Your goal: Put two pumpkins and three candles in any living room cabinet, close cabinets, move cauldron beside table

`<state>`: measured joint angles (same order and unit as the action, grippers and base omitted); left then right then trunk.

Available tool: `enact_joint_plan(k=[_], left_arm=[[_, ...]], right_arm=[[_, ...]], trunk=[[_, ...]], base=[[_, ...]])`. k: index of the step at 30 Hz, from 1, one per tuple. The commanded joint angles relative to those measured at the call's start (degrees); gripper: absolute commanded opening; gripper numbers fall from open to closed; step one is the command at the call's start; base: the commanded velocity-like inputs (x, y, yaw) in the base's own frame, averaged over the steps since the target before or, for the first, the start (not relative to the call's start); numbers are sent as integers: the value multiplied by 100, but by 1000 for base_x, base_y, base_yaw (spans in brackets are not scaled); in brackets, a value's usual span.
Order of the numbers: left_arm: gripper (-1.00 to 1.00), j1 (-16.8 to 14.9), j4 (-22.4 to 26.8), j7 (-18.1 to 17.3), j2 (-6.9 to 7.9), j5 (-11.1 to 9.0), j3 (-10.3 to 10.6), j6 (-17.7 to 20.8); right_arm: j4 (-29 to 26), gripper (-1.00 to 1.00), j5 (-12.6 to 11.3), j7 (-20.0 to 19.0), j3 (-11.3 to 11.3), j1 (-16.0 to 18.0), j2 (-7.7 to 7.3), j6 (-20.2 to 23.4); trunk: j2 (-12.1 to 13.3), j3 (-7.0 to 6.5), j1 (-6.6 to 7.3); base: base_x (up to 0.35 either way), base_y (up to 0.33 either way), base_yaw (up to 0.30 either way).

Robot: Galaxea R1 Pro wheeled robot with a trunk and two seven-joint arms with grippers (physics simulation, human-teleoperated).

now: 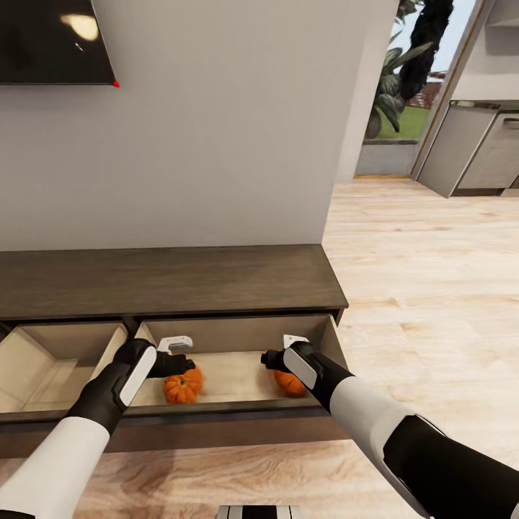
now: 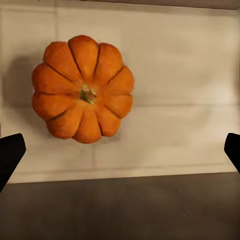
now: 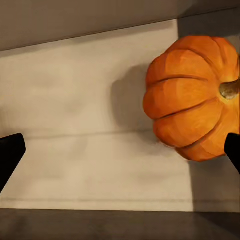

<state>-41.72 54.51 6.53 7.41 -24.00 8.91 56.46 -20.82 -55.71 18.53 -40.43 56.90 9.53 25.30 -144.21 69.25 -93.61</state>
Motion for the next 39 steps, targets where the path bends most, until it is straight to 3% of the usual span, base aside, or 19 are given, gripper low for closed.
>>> enact_joint_plan(k=[1,3,39], left_arm=[[100,-3,8,59,6,-61,18,14],[100,-3,10,59,5,-60,15,20],[100,-3,139,59,-30,-53,20,31]], right_arm=[[-10,100,-54,46,-44,5,-4,10],[-10,100,-54,46,-44,5,-4,10],[-16,100,-69,46,-44,5,-4,53]], trunk=[[-2,5,1],[-2,5,1],[46,-793,94]], base=[[0,0,0],[0,0,0],[-29,0,0]])
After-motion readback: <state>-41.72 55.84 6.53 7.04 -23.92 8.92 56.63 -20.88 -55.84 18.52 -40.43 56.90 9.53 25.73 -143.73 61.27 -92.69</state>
